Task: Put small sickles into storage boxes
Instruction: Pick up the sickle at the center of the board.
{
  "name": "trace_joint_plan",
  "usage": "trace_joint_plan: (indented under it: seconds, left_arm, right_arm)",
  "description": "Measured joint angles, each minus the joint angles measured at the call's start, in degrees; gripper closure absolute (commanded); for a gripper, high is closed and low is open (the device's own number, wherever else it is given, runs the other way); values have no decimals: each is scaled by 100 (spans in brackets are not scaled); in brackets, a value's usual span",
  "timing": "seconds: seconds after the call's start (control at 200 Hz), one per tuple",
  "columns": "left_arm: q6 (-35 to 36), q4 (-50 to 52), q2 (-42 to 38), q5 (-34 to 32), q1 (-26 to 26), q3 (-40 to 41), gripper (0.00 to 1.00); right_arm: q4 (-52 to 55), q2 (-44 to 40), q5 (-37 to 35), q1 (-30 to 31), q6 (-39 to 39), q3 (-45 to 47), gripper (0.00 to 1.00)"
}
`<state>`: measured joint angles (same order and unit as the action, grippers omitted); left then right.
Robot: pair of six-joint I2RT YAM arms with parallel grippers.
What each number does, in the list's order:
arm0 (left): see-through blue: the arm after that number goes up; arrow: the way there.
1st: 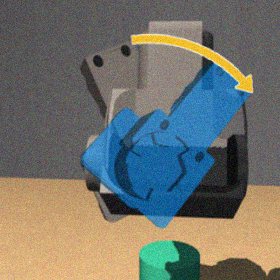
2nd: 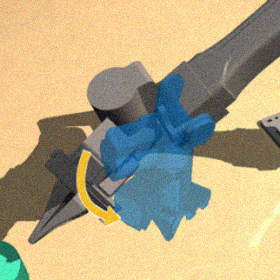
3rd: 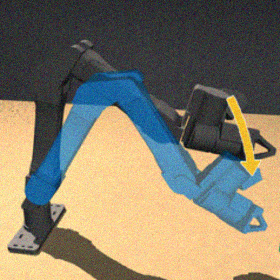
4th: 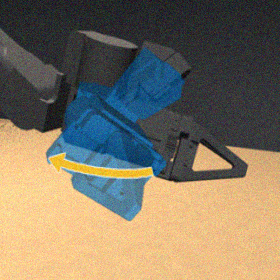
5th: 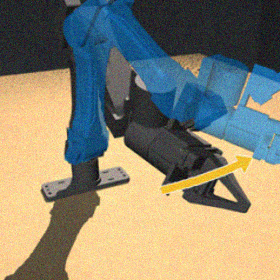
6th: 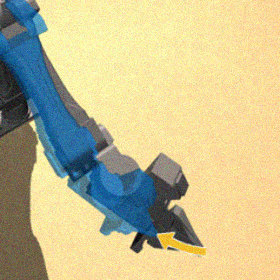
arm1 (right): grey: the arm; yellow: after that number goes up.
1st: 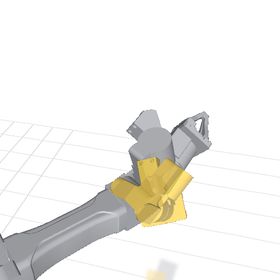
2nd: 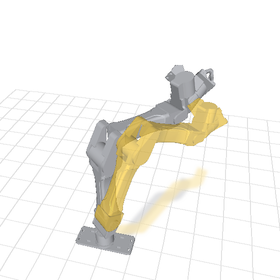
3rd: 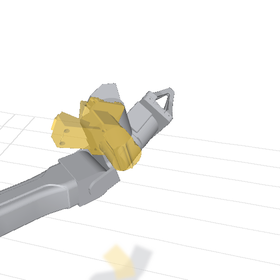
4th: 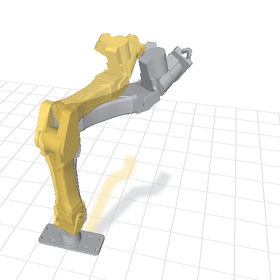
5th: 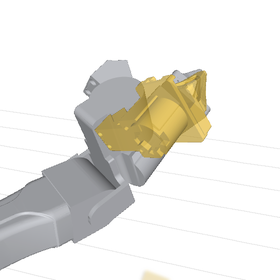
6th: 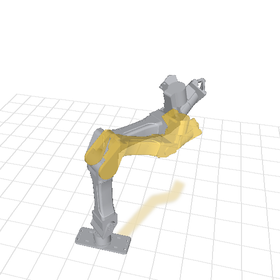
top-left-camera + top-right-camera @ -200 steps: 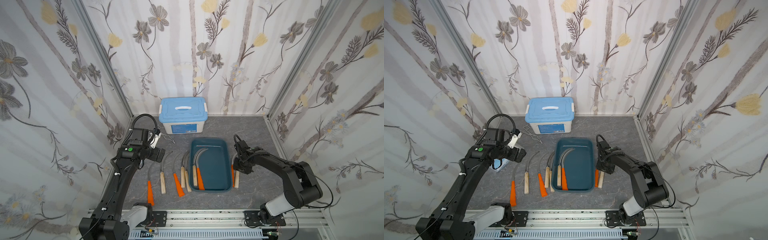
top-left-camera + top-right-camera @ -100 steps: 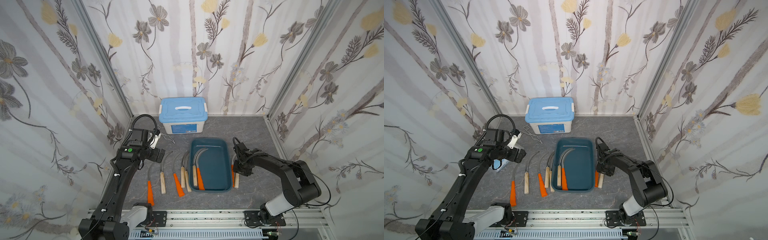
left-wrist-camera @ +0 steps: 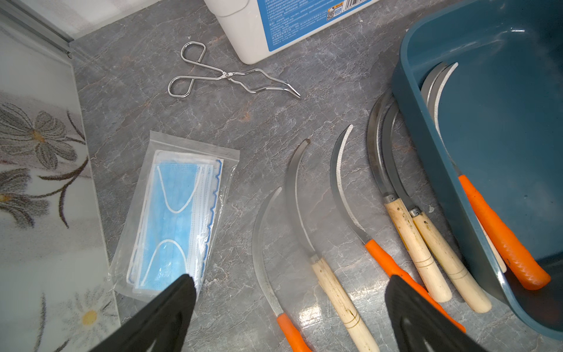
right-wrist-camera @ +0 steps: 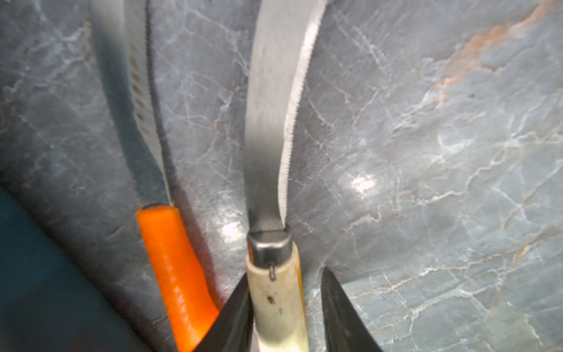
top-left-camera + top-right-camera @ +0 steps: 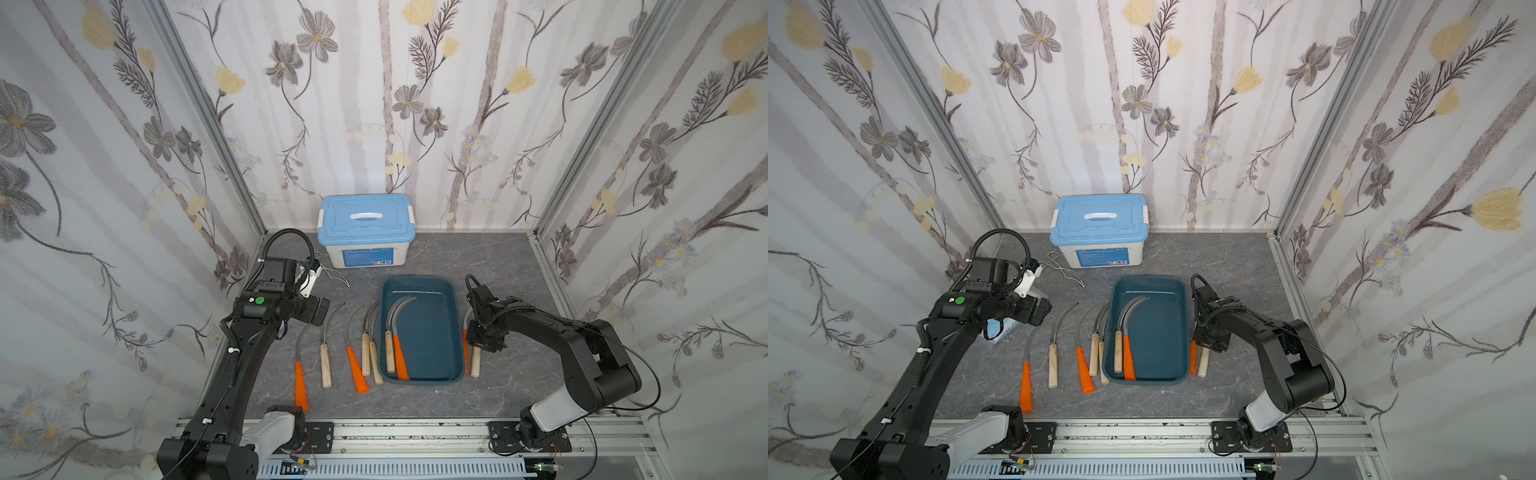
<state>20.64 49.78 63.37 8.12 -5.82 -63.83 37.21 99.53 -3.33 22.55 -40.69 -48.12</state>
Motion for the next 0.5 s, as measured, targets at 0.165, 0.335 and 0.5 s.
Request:
trace_joint_plan:
  seconds: [0.165, 0.335, 0.5]
  left_arm:
    - [7, 0, 0, -7, 0, 0, 0]
    - [17, 0, -4, -42, 0, 0, 0]
    - [22, 0, -57, -59, 0, 35, 0]
  right_arm:
    - [-17, 0, -17, 9, 2, 7, 70]
    - [-55, -2, -28, 11, 0, 33, 72]
    - [-109, -39, -48, 22, 0, 87, 74]
